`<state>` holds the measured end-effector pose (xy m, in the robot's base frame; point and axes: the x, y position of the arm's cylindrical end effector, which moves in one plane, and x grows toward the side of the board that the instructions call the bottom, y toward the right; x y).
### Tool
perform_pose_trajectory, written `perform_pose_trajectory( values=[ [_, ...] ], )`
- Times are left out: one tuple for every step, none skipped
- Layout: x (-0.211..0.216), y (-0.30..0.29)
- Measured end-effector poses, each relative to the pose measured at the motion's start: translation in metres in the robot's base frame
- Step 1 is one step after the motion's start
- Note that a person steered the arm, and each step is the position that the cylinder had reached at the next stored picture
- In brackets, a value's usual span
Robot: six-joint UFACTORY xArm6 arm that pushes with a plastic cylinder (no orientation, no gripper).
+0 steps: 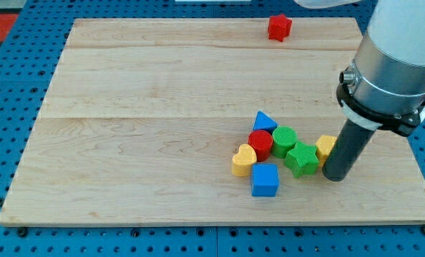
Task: Push the hexagon into the green circle
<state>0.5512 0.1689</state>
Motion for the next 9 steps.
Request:
perform_pose_trajectory(
  values=[
    [0.000,0.013],
    [0.000,0.013],
    [-0.001,0.019],
    [-0.001,0.020],
    [-0.001,0.020],
    [0.022,0.020],
    [0.041,-0.016],
    [0.057,-0.068],
    [0.044,-0.015]
  ],
)
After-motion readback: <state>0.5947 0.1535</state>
